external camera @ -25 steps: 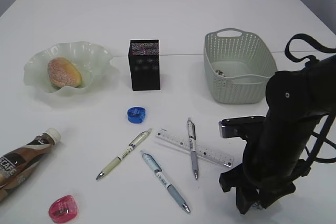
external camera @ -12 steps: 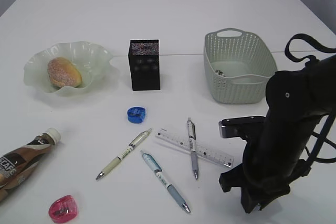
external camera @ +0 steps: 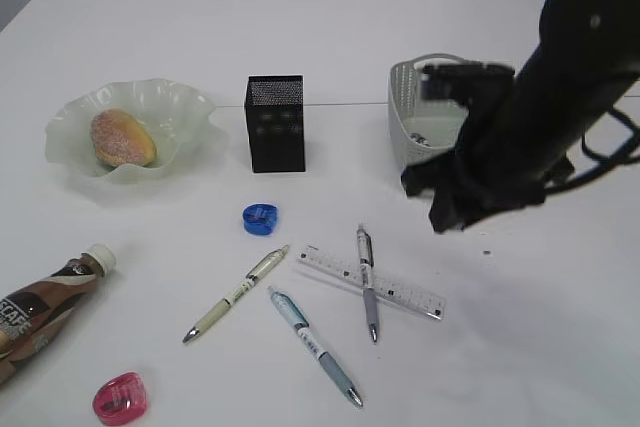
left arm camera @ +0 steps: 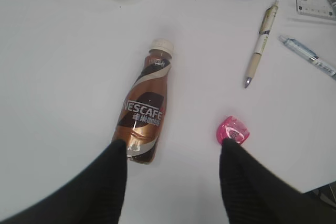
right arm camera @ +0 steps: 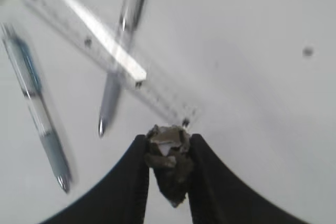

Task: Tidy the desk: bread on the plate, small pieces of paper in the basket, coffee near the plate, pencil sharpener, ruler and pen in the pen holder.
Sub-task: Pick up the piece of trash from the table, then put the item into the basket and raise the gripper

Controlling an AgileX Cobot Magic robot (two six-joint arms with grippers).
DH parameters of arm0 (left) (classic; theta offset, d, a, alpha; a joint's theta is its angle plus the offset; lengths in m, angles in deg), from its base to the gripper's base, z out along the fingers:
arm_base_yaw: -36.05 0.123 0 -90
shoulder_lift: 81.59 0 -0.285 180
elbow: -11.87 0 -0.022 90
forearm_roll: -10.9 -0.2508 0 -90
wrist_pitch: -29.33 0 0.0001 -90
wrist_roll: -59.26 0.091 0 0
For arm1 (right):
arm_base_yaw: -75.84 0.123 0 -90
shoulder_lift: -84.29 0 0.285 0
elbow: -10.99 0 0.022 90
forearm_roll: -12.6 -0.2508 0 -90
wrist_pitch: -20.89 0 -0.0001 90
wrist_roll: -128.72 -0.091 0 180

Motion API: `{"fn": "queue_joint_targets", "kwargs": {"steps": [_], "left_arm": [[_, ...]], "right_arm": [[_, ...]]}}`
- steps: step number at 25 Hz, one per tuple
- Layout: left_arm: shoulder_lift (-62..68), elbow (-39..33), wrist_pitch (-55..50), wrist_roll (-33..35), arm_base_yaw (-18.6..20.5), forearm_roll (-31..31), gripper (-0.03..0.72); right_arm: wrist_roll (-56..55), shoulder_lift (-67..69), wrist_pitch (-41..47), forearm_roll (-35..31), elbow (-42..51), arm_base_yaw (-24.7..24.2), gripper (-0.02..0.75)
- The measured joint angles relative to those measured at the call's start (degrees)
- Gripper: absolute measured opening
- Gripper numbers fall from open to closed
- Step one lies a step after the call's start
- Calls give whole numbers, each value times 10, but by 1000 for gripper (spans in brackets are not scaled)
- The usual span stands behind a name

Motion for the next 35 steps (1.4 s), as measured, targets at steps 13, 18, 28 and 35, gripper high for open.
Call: {"fn": "queue_joint_targets", "kwargs": {"steps": [13,18,28,35], "left_arm": [[0,0,0,0,0,0,416],[0,0,-2,0,0,0,416],[0,0,-7,0,0,0,416],[0,0,-11,0,0,3,416]], "right_arm": [[-46,142,-13,17,-303,-92,189],[-91,202,-12,46,-365,-92,340],[-107,212,44,70,-380,-92,491],[-45,191,214,70,-380,-92,442]]}}
